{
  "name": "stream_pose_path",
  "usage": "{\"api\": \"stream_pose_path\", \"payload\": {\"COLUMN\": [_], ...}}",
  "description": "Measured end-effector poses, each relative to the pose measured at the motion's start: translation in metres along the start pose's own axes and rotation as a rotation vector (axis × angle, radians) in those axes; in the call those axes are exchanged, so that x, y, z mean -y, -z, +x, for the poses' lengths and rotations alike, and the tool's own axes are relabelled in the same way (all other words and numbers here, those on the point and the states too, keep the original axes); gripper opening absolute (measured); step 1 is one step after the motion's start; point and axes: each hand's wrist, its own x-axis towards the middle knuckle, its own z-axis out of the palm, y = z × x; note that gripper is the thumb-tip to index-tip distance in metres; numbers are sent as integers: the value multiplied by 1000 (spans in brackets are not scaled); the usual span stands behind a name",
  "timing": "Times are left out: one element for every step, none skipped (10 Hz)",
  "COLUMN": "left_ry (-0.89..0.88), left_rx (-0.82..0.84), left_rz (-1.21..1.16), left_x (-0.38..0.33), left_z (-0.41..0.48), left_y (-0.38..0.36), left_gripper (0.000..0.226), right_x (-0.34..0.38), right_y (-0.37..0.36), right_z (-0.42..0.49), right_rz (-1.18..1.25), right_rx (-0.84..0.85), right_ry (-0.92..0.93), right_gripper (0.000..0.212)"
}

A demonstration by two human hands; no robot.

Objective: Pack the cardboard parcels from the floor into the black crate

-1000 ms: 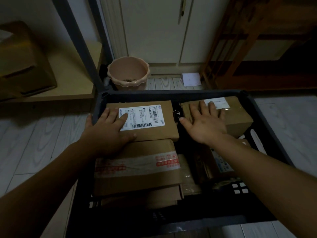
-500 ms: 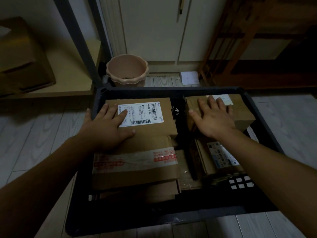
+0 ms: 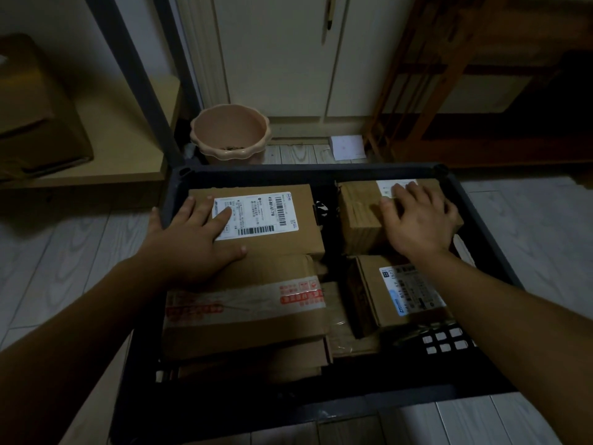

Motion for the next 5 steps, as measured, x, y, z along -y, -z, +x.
{"api": "stream_pose_path", "payload": {"left_ry": [-2,0,18,22,24], "left_rx": [-16,-20,14,78,148], "left_rz": [-1,-10,2,1,-26], "left_x": [0,1,0,-4,-1], "left_z": [-1,-1,-2,-6,-18], "left_y": [-1,0,3,14,39], "left_gripper": [86,85,85,89,90], "right_x": [-1,-5,-3,2,9], "right_y": [-4,1,6,21,58], "right_z": [-4,-4,-1,-9,-18], "right_rz": [-34,-40,-66,-82,-116], "right_rx": [-2,28,75,170,325], "right_ry": [47,63,84,86,97], "right_gripper": [72,75,78,81,82]}}
